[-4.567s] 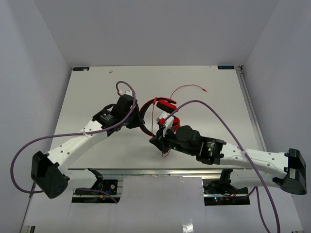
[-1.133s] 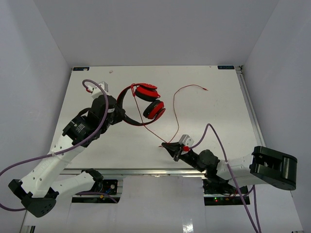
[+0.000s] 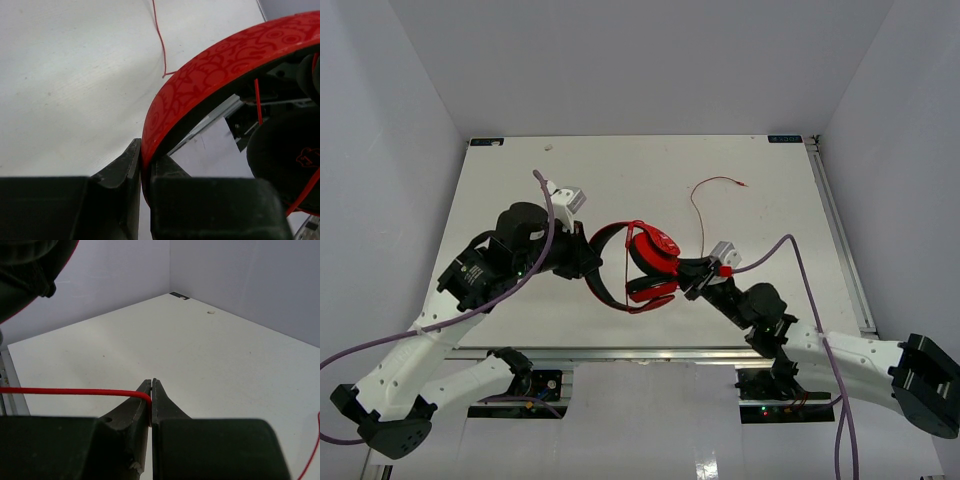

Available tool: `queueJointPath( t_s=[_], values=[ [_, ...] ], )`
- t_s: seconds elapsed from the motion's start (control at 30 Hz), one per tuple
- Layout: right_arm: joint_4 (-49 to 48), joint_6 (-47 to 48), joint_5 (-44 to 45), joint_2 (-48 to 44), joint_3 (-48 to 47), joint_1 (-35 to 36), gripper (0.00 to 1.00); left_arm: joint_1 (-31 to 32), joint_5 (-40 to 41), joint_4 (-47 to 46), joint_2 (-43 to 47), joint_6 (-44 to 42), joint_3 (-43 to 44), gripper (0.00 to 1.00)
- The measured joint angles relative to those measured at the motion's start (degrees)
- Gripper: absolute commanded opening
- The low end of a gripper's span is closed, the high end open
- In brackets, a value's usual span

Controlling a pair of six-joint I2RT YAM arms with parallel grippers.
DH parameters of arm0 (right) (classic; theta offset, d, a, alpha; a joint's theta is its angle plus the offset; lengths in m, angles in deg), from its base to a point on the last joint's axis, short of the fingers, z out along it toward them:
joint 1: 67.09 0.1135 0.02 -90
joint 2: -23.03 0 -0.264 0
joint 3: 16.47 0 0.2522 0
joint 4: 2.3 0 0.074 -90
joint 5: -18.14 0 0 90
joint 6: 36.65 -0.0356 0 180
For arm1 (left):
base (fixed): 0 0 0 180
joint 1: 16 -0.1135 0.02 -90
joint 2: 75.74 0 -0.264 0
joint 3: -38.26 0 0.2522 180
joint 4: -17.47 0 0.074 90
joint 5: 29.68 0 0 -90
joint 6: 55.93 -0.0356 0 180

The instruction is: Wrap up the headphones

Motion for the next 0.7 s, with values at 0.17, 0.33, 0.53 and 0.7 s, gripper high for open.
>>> queueJointPath(
  t_s=[0.17,0.33,0.53,0.7],
  values=[
    [15.7,-0.2,-3.1,-1.5,-9.4,-2.4,0.08,-0.4,-4.7,-3.5,-0.2,-5.5,-1.9,0.00],
    [29.2,0.0,-4.8,0.1,-17.7,-4.4,0.08,-0.1,-2.4,-7.4,0.8,-10.8,-6.9,0.00],
    [36.0,1.5,-5.6,3.9,-21.4,-5.0,0.08,1.0,-0.9,-8.8,-0.6,-14.3,-7.1,0.00],
    [38.7,3.5,-3.6,6.3,-23.9,-6.2,0.11,2.3,3.1,-7.3,-4.9,-15.5,-5.4,0.00]
  ],
)
